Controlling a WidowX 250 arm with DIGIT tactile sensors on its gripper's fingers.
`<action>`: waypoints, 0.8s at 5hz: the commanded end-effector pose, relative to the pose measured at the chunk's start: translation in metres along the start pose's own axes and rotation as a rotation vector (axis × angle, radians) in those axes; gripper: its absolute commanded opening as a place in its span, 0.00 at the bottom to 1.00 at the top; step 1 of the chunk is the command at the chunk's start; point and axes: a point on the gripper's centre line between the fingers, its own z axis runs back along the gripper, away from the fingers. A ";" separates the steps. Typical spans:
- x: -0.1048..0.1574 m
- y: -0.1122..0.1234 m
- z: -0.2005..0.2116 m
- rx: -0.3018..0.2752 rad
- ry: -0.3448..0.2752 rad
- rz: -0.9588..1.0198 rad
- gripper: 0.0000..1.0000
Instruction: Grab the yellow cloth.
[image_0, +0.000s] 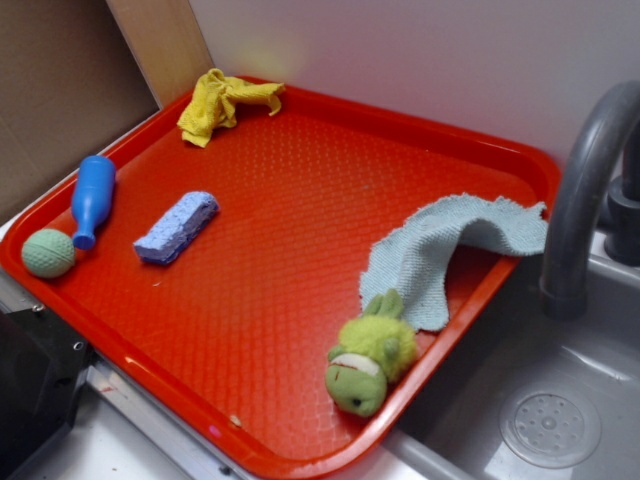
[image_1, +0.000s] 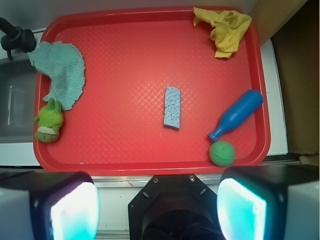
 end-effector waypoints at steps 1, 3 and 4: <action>0.000 0.000 0.000 0.000 0.000 0.000 1.00; 0.074 0.062 -0.093 0.095 -0.003 0.327 1.00; 0.095 0.098 -0.117 0.129 -0.057 0.417 1.00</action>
